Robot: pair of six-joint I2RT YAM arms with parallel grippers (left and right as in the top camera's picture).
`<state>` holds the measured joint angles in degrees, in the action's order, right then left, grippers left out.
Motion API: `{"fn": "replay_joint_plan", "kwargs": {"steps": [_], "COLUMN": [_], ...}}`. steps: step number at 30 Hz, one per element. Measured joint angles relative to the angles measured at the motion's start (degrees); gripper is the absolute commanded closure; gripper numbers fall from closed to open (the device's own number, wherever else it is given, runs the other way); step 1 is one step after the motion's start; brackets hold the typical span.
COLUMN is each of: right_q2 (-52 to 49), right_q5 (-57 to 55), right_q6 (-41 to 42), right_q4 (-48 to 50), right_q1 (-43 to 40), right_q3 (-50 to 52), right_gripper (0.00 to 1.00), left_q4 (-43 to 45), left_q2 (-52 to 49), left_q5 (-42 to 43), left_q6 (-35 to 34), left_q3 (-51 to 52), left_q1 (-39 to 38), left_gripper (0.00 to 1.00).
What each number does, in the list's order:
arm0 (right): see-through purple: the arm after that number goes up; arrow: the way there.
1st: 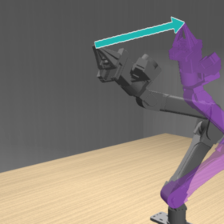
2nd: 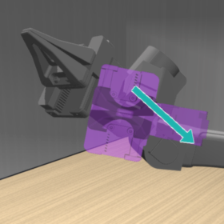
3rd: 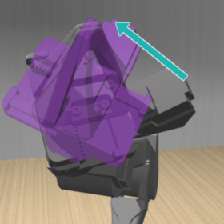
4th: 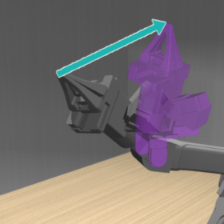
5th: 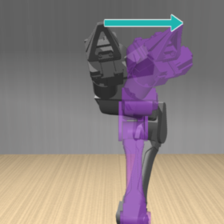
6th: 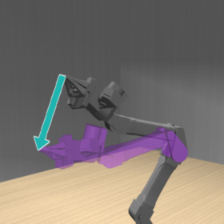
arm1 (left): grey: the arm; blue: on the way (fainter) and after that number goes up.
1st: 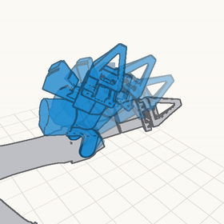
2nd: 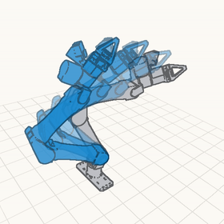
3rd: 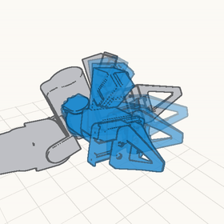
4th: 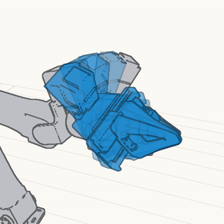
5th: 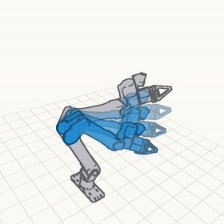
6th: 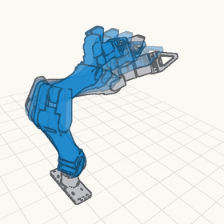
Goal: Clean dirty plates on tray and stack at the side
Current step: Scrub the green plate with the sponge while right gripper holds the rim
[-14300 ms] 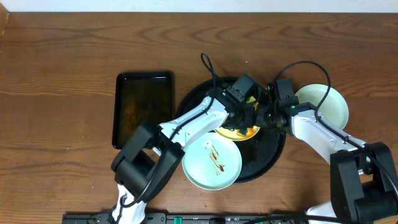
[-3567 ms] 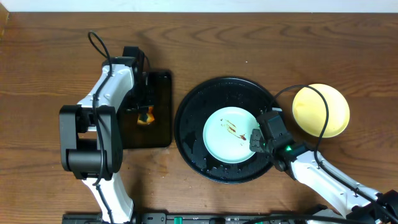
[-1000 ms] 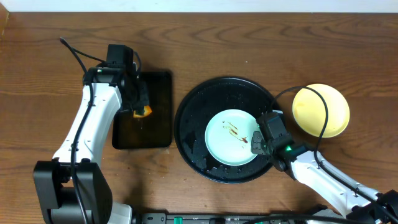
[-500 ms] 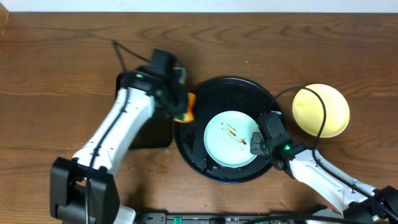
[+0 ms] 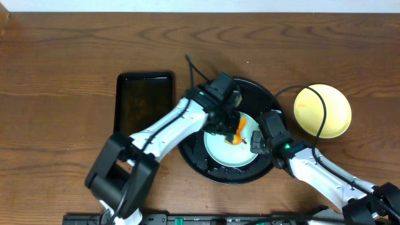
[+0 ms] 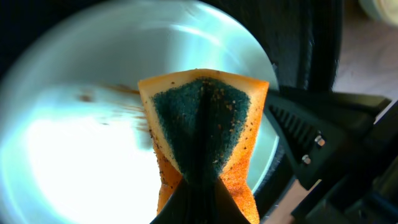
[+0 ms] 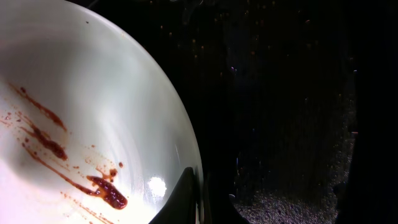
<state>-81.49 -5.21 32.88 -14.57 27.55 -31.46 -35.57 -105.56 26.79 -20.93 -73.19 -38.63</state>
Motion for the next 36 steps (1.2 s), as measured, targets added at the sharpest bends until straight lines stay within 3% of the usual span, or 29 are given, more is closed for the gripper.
{"fn": "replay_joint_plan", "kwargs": {"steps": [13, 36], "right_q2": [0.0, 0.0], "right_q5": [0.0, 0.0], "right_q6": [0.0, 0.0], "right_q4": [0.0, 0.0], "right_q1": [0.0, 0.0], "right_q3": [0.0, 0.0], "right_gripper": [0.99, 0.99], "left_q4": [2.86, 6.51], "left_q2": [-2.01, -5.95], "left_q5": [3.21, 3.32], "left_q6": [-4.83, -9.51], "left_q3": [0.0, 0.0], "left_q1": [-4.2, -4.35], "left_gripper": [0.93, 0.93]}}
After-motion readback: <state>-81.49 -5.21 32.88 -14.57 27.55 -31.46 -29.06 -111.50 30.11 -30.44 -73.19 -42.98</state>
